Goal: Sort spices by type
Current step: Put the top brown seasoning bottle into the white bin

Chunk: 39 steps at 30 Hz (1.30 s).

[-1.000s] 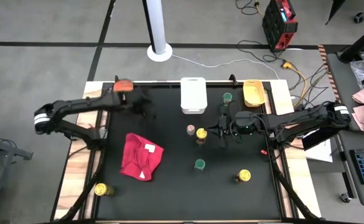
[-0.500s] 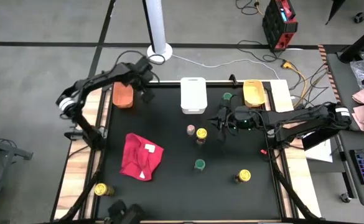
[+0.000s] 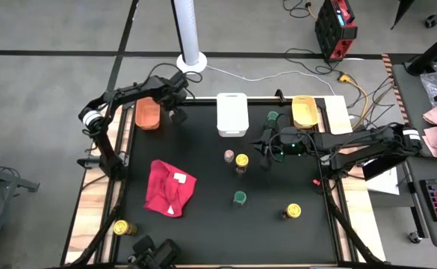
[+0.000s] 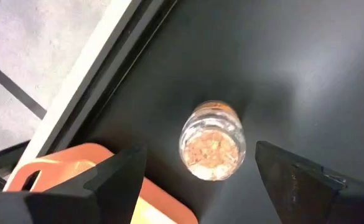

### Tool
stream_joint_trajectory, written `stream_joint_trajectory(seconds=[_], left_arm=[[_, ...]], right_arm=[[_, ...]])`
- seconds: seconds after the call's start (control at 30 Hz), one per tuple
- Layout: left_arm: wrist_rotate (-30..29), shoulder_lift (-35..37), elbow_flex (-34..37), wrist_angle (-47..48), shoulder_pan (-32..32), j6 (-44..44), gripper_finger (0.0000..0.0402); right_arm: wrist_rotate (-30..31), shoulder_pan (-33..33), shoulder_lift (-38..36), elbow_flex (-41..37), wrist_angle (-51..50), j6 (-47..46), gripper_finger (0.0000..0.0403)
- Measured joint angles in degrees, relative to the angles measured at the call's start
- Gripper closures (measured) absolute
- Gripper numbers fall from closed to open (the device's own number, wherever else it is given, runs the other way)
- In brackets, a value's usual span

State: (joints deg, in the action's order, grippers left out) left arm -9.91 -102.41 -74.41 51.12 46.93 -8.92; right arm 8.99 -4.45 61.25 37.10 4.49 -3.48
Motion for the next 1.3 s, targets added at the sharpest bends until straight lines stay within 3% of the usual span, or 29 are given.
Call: stream_joint_trajectory(seconds=[1.0, 1.3], left_arm=[[0.97, -0.07, 3.77, -4.28, 0.45, 0.65, 0.0117], [1.01, -0.07, 4.85, -6.63, 0.45, 0.67, 0.0148]], right_arm=[[-0.02, 0.0, 0.02, -0.02, 0.03, 0.61, 0.039], [-0.02, 0.0, 0.02, -0.02, 0.07, 0.74, 0.039]])
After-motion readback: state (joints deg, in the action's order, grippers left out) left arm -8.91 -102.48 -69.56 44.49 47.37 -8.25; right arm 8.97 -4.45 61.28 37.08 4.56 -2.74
